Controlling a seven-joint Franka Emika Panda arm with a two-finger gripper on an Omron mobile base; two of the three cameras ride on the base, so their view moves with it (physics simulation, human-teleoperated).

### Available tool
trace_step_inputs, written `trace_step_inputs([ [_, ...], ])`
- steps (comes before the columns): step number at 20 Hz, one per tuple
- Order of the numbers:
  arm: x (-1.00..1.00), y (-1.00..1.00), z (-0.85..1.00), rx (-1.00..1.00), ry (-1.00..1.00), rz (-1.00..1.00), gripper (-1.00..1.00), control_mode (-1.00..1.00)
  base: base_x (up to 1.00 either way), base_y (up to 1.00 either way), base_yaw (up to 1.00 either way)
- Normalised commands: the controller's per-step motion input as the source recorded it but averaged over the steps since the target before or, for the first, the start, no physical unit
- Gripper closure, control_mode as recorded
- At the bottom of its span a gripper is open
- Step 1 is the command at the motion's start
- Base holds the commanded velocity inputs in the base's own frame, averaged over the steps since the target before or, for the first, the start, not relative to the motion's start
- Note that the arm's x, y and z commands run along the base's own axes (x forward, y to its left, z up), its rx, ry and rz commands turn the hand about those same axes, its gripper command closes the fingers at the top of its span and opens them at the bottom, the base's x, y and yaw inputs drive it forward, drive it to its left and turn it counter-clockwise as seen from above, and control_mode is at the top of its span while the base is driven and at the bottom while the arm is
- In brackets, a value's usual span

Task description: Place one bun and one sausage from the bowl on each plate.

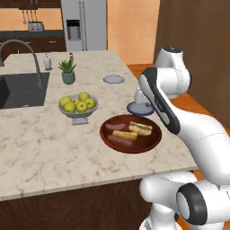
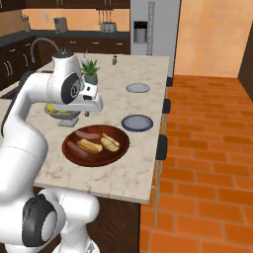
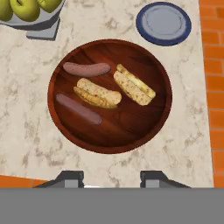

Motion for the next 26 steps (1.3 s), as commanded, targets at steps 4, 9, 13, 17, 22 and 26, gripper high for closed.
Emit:
trace_step_inputs([
  [4,0.04,0.0,0.0,0.0,0.0,0.0,-1.0,-1.0,0.0,0.0,0.0],
  [9,0.81,0.2,-0.42,0.0,0.0,0.18,-1.0,-1.0,0.0,0.0,0.0],
  [13,0.99,0.06,-0.9,0.0,0.19,0.32,-1.0,-1.0,0.0,0.0,0.0],
  [17,0.5,0.13,-0.99,-0.03,0.2,0.28,-1.0,-1.0,0.0,0.0,0.0],
  [22,0.18,0.02,-0.79,-0.01,-0.12,0.21,-1.0,-1.0,0.0,0.0,0.0],
  [26,0.21,0.0,-0.48,-0.06,0.06,0.09,-1.0,-1.0,0.0,0.0,0.0],
])
